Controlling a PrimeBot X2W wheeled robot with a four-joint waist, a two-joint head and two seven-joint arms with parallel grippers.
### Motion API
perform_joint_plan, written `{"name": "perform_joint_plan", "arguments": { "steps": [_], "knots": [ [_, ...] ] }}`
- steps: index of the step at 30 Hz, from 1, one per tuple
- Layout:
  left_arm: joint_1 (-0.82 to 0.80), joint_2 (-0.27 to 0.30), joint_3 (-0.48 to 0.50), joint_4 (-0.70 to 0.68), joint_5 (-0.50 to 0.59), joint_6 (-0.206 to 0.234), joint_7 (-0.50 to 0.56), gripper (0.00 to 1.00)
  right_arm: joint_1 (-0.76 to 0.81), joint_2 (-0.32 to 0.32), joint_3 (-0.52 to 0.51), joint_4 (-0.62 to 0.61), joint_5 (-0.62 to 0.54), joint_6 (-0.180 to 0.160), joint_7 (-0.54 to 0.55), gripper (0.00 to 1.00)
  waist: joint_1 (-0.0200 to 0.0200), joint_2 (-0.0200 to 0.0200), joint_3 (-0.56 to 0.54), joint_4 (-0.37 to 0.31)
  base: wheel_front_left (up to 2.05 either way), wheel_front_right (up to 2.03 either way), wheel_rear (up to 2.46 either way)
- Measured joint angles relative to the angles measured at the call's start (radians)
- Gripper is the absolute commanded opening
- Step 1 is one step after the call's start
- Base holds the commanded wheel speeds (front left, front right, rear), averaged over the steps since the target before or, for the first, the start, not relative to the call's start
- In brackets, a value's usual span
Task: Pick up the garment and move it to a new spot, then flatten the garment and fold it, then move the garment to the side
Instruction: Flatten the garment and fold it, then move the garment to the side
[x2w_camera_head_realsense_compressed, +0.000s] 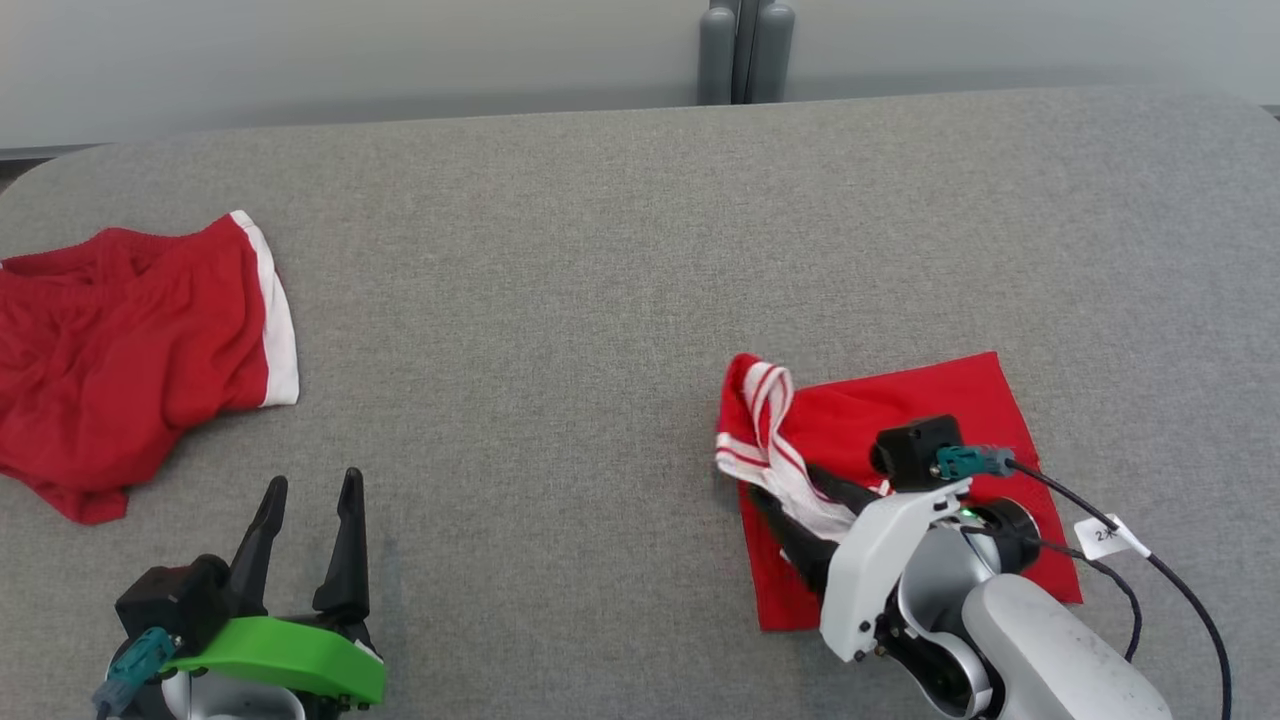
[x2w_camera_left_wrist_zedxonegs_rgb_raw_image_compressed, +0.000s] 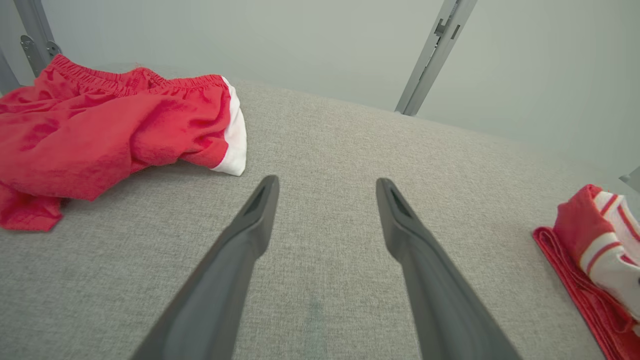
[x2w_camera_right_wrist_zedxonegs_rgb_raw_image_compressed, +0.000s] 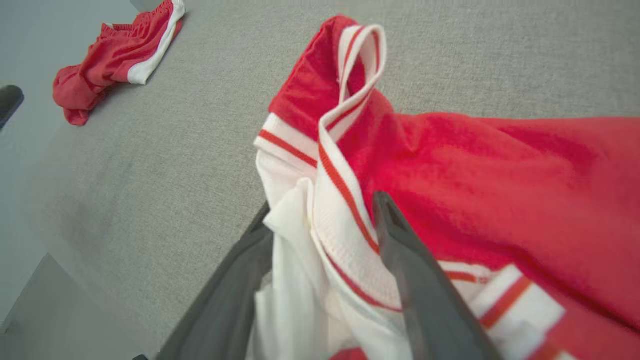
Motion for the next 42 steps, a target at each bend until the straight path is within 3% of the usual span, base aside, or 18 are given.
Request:
{"name": "perform_joint_plan", "arguments": {
  "steps": [9,11,14,16,20,27,35,36,37,42],
  "knots": [
    [-0.009,0.000,0.006,0.016,0.008,-0.014,0.000,1.00,-0.009,0.034,0.048,-0.145,0.003,0.043,-0.041,1.00,0.0000,0.0000,0.002,0.000,0.00,0.00,0.00],
    [-0.009,0.000,0.016,0.014,0.008,-0.014,0.000,1.00,-0.009,0.034,0.010,-0.198,0.016,0.032,-0.064,1.00,0.0000,0.0000,0.006,0.000,0.00,0.00,0.00],
    [-0.009,0.002,0.041,0.008,0.008,-0.014,0.000,1.00,-0.004,0.003,-0.081,-0.227,0.031,-0.012,-0.080,1.00,0.0000,0.0000,0.012,-0.004,0.00,0.00,0.00],
    [-0.009,0.002,0.049,0.002,0.008,-0.014,0.000,1.00,0.016,-0.040,-0.157,-0.207,0.049,-0.050,-0.086,1.00,0.0000,0.0000,0.015,-0.010,0.00,0.00,0.00],
    [-0.013,-0.008,0.025,0.003,0.011,-0.015,0.000,1.00,0.088,-0.133,-0.283,-0.114,0.086,-0.072,-0.087,1.00,0.0000,0.0000,0.023,-0.014,0.00,0.00,0.00],
    [-0.043,-0.012,0.009,0.005,0.018,-0.033,0.000,1.00,0.147,-0.132,-0.340,-0.027,0.165,-0.072,-0.082,1.00,0.0000,0.0000,0.033,0.008,0.00,0.00,0.00],
    [-0.044,-0.012,0.026,0.018,0.027,-0.033,0.000,1.00,0.121,-0.136,-0.320,0.086,0.203,-0.052,-0.013,1.00,0.0000,0.0000,0.044,0.030,0.00,0.00,0.00],
    [-0.045,-0.013,0.025,0.020,0.029,-0.034,0.000,1.00,0.105,-0.139,-0.314,0.094,0.204,-0.041,-0.002,0.44,0.0000,0.0000,0.044,0.032,0.00,0.00,0.00],
    [-0.048,-0.015,0.021,0.025,0.032,-0.039,0.000,1.00,0.088,-0.144,-0.305,0.097,0.205,-0.025,0.011,0.00,0.0000,0.0000,0.044,0.034,0.00,0.00,0.00],
    [-0.069,-0.035,0.004,0.030,0.043,-0.048,0.000,1.00,-0.009,-0.199,-0.207,0.026,0.147,0.065,0.055,0.00,0.0000,0.0000,0.041,0.049,0.00,0.00,0.00]
  ]
}}
